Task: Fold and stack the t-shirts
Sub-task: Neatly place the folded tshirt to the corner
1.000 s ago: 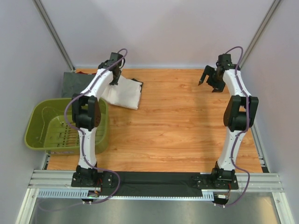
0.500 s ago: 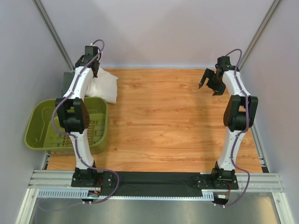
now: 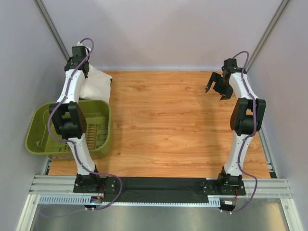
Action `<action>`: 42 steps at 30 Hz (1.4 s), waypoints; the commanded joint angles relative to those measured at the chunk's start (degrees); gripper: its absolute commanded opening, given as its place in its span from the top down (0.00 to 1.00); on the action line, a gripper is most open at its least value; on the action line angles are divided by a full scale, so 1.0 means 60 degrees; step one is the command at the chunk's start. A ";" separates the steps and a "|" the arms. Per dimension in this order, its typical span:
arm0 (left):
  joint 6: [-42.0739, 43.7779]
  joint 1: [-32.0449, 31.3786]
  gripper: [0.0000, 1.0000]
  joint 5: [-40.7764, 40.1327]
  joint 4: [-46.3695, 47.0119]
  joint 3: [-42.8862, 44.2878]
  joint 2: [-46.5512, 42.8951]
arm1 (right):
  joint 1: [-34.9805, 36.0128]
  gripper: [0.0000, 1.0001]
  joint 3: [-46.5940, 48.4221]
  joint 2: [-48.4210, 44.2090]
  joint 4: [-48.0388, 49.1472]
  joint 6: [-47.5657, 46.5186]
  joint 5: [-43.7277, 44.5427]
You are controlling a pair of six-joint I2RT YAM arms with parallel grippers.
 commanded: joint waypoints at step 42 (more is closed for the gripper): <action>-0.6294 0.1284 0.01 0.2822 0.2494 -0.2237 -0.1203 | 0.0243 0.00 0.0013 -0.1309 0.1202 -0.0069 -0.0689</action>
